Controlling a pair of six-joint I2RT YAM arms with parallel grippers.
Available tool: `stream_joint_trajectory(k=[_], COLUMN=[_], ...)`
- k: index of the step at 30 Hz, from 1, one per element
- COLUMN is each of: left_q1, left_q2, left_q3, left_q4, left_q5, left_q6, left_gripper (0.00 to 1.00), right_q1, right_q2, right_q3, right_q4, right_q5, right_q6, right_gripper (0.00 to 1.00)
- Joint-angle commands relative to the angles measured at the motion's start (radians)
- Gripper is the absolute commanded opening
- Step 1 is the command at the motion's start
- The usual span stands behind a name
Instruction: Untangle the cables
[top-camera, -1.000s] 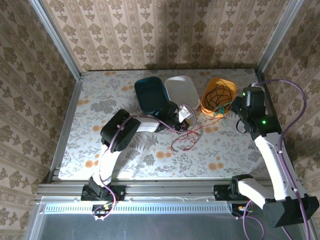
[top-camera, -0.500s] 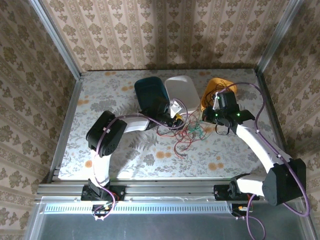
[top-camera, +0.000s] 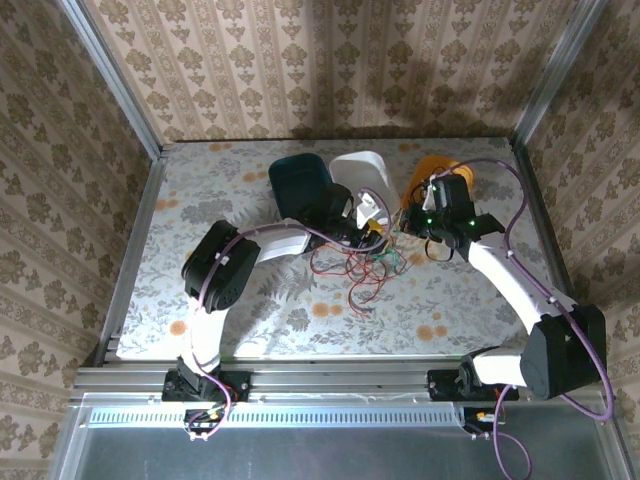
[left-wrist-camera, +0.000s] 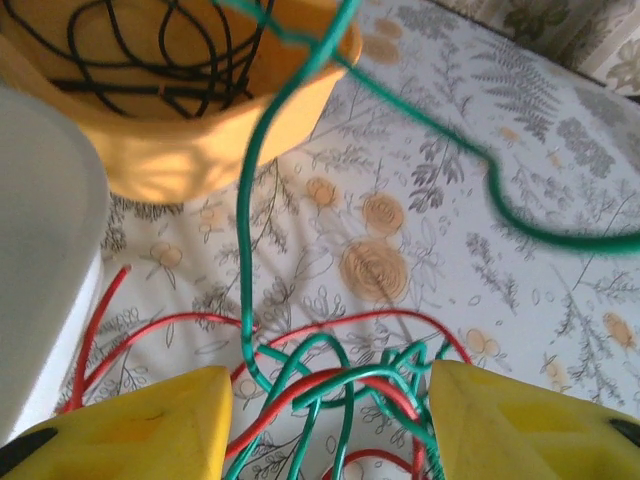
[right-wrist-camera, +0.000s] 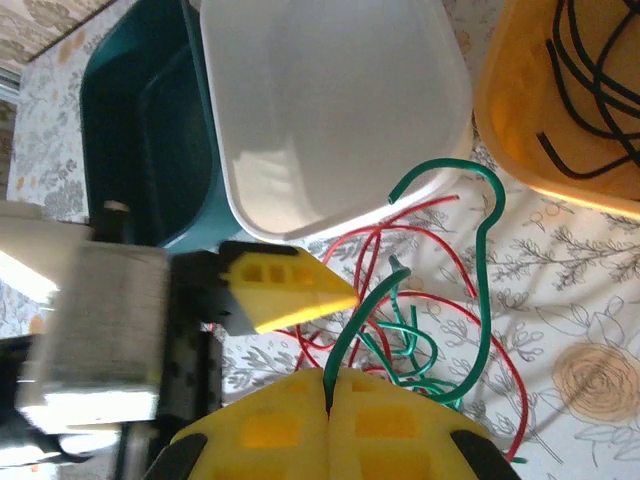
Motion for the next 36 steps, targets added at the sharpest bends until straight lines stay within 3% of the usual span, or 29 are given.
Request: stream_joint_trajectory(k=[1, 7, 11, 20, 24, 29, 33, 35, 36], left_q1=[-0.004, -0.008, -0.004, 0.012, 0.013, 0.024, 0.040, 0.043, 0.045], left_q2=[0.042, 0.060, 0.087, 0.137, 0.160, 0.149, 0.079, 0.036, 0.014], left_q3=[0.027, -0.001, -0.003, -0.002, 0.006, -0.033, -0.105, -0.126, -0.137], left_q4=[-0.026, -0.005, -0.008, 0.007, 0.003, 0.015, 0.073, 0.095, 0.109], left_q5=[-0.032, -0.103, -0.136, -0.174, -0.189, -0.230, -0.186, -0.150, -0.138], left_q6=[0.000, -0.008, -0.005, -0.027, -0.026, -0.032, -0.040, -0.046, -0.054], left_gripper=[0.56, 0.53, 0.39, 0.19, 0.00, 0.00, 0.00, 0.22, 0.30], right_q1=[0.004, -0.034, -0.088, -0.186, -0.203, -0.235, -0.243, -0.242, -0.242], right_q2=[0.025, -0.006, -0.036, -0.102, -0.116, -0.147, -0.133, -0.122, -0.122], right_q3=[0.051, 0.029, -0.032, -0.122, -0.129, -0.129, -0.124, -0.136, -0.146], right_q4=[0.014, -0.062, -0.088, -0.103, -0.108, -0.133, -0.140, -0.140, -0.135], right_q5=[0.018, 0.096, 0.117, 0.132, 0.131, 0.179, 0.149, 0.126, 0.120], right_q6=[0.023, 0.029, 0.068, 0.122, 0.126, 0.117, 0.082, 0.085, 0.088], right_gripper=[0.00, 0.00, 0.00, 0.00, 0.00, 0.00, 0.02, 0.11, 0.22])
